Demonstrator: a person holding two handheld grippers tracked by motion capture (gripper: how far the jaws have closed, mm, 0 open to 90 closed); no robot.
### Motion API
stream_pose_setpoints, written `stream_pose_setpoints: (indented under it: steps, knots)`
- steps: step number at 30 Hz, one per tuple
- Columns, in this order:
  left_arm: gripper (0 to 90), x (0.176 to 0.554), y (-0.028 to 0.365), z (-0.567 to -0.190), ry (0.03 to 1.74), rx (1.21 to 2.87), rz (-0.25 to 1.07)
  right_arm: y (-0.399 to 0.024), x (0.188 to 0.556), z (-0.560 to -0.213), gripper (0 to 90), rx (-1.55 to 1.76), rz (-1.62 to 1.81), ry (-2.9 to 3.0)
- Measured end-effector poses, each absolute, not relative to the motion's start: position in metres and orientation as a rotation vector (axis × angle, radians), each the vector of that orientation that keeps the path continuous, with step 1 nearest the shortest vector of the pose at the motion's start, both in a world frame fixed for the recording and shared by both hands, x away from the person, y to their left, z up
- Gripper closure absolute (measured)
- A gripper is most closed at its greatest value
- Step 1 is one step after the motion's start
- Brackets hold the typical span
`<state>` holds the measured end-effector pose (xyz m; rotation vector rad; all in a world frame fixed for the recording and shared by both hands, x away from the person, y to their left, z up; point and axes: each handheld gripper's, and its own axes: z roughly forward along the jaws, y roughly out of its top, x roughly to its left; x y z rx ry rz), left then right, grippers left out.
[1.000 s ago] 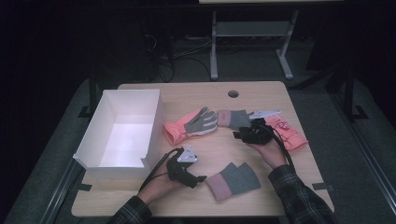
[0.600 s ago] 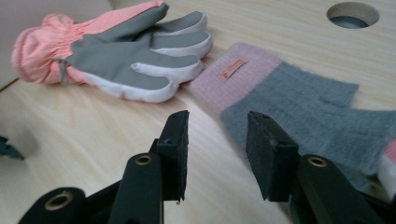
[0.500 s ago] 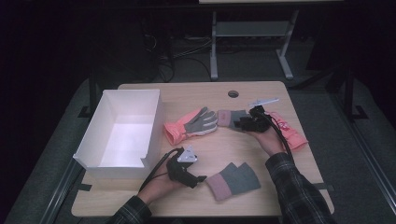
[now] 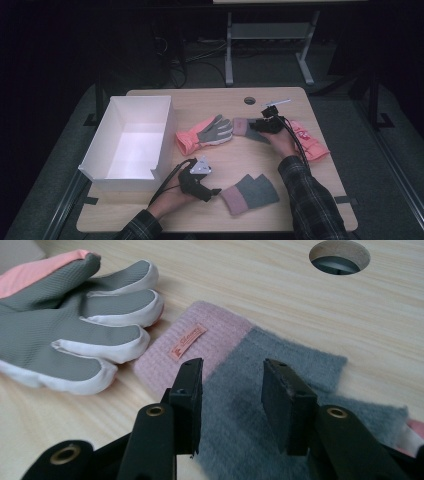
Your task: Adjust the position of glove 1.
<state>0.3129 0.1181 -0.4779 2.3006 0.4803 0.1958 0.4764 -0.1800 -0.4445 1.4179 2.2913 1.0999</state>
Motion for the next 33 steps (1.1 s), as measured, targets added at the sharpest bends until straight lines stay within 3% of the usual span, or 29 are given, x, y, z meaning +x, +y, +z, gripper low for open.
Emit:
stream_pose_setpoints:
  steps: [6,15,22,33]
  knots:
    - [12.8,0.313,0.118,-0.478,0.475,2.300,0.197,-0.175,0.482,-0.453,62.5,1.400,1.063,2.295]
    - [12.8,0.313,0.118,-0.478,0.475,2.302,0.199,-0.171,0.481,-0.466,86.6,1.356,0.956,2.310]
    - [12.8,0.313,0.118,-0.478,0.476,2.302,0.199,-0.174,0.479,-0.461,88.4,1.331,0.997,2.318]
    - [12.8,0.313,0.118,-0.478,0.476,2.304,0.198,-0.188,0.456,-0.424,88.5,1.223,1.145,2.348]
